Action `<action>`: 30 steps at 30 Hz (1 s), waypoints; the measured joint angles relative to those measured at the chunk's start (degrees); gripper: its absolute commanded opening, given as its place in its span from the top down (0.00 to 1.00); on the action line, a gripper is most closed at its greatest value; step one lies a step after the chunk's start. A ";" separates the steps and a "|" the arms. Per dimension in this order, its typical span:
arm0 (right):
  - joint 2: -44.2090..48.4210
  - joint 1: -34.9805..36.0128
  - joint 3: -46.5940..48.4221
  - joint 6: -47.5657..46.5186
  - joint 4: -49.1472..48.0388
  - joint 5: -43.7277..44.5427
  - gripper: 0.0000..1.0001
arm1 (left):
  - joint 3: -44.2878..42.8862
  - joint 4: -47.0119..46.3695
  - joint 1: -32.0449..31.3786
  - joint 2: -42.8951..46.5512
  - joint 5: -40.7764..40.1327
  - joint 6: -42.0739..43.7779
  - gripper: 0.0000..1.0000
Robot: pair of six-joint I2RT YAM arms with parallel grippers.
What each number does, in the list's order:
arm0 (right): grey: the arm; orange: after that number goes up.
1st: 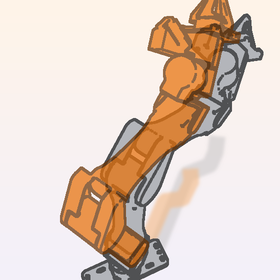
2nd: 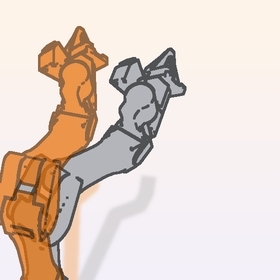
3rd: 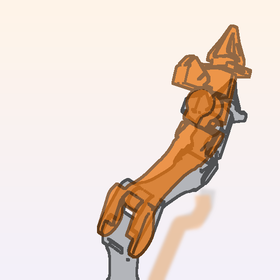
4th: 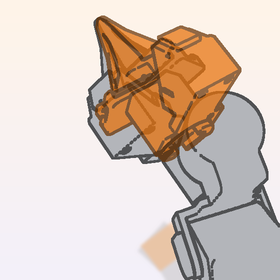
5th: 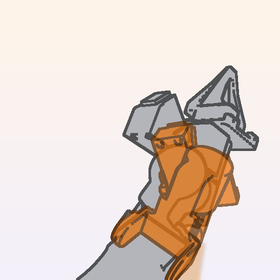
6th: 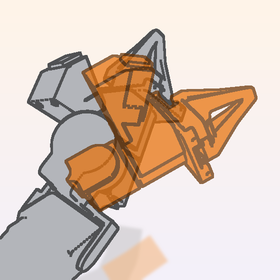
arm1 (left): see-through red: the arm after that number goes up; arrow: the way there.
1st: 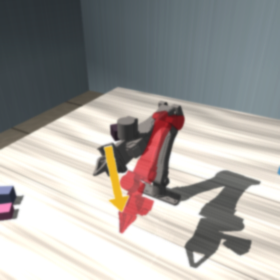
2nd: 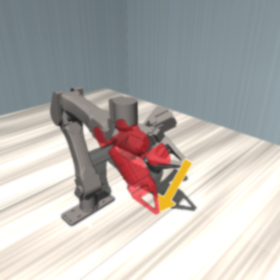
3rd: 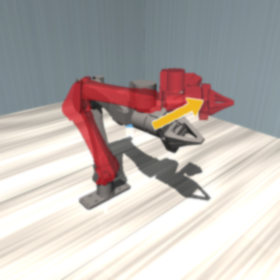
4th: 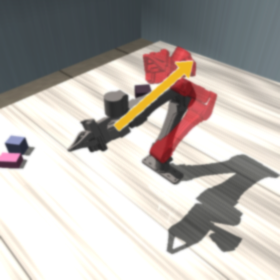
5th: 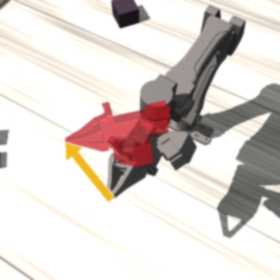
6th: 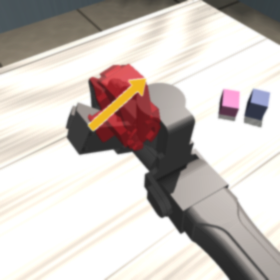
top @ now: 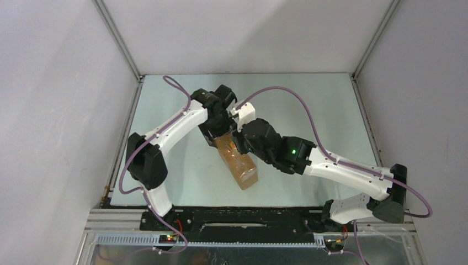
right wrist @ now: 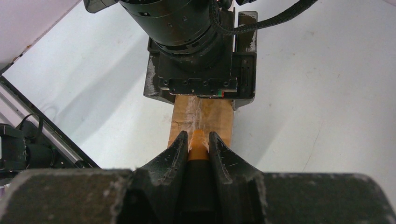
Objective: Unpack the express box
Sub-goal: Cut the express box at the center of the board.
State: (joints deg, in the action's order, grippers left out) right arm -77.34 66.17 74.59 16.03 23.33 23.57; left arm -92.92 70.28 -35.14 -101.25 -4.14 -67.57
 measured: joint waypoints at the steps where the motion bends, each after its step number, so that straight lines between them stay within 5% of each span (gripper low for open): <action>1: 0.00 -0.02 0.04 -0.02 0.00 0.00 1.00 | 0.00 0.00 0.00 0.00 -0.02 0.00 0.37; 30: -1.75 2.62 4.63 -0.79 5.20 4.17 1.00 | 0.00 -0.04 0.00 0.00 -0.13 -0.11 0.39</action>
State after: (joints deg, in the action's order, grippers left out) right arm -79.09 68.79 79.22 15.25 28.53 27.75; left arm -92.92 70.24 -35.14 -101.25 -4.27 -67.68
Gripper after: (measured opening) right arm 0.225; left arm 0.785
